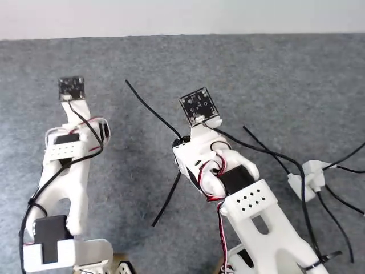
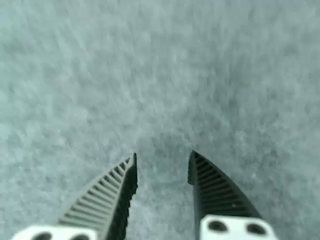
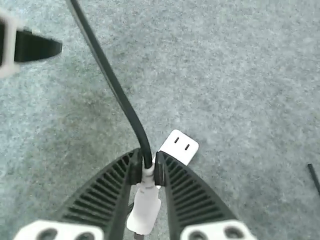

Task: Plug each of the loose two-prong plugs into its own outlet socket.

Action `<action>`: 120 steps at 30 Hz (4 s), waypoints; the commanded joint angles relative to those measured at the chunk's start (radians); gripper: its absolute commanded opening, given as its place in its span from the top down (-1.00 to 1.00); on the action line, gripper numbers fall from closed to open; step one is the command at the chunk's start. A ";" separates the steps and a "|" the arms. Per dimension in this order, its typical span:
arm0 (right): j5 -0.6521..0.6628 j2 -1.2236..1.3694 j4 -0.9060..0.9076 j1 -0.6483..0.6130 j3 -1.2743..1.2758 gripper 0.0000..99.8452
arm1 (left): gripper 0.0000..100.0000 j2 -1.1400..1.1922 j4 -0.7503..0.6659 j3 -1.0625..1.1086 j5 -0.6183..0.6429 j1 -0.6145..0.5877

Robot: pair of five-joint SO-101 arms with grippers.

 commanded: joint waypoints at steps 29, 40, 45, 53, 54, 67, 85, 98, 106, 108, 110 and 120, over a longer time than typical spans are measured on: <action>0.052 0.305 0.133 0.493 -0.130 0.98 | 0.68 -0.034 0.166 0.015 0.048 0.054; 0.282 0.456 0.173 0.512 -0.175 0.80 | 0.68 -0.034 0.166 0.016 0.048 0.054; 0.308 0.499 0.177 0.496 -0.212 0.64 | 0.68 -0.034 0.167 0.018 0.000 0.054; 0.304 0.484 0.268 0.501 -0.307 0.75 | 0.68 -0.032 0.163 0.025 -0.049 0.054; 0.302 0.469 0.274 0.503 -0.307 0.85 | 0.68 -0.032 0.163 0.027 -0.049 0.055; 0.410 0.438 0.325 0.576 -0.193 0.98 | 0.68 -0.032 0.163 0.027 -0.049 0.055; 0.585 0.449 0.292 0.651 -0.135 0.98 | 0.68 -0.032 0.163 0.027 -0.051 0.054; 0.637 0.550 0.232 0.664 -0.141 0.98 | 0.68 -0.032 0.163 0.027 -0.051 0.054; 0.638 0.389 0.355 0.659 -0.264 0.98 | 0.68 -0.032 0.163 0.027 -0.051 0.054; 0.638 0.363 0.375 0.656 -0.288 0.98 | 0.68 -0.032 0.163 0.027 -0.051 0.054; 0.638 0.355 0.380 0.647 -0.302 0.98 | 0.68 -0.032 0.163 0.027 -0.051 0.054; 0.707 0.358 0.375 0.572 -0.262 0.98 | 0.68 -0.032 0.163 0.027 -0.051 0.054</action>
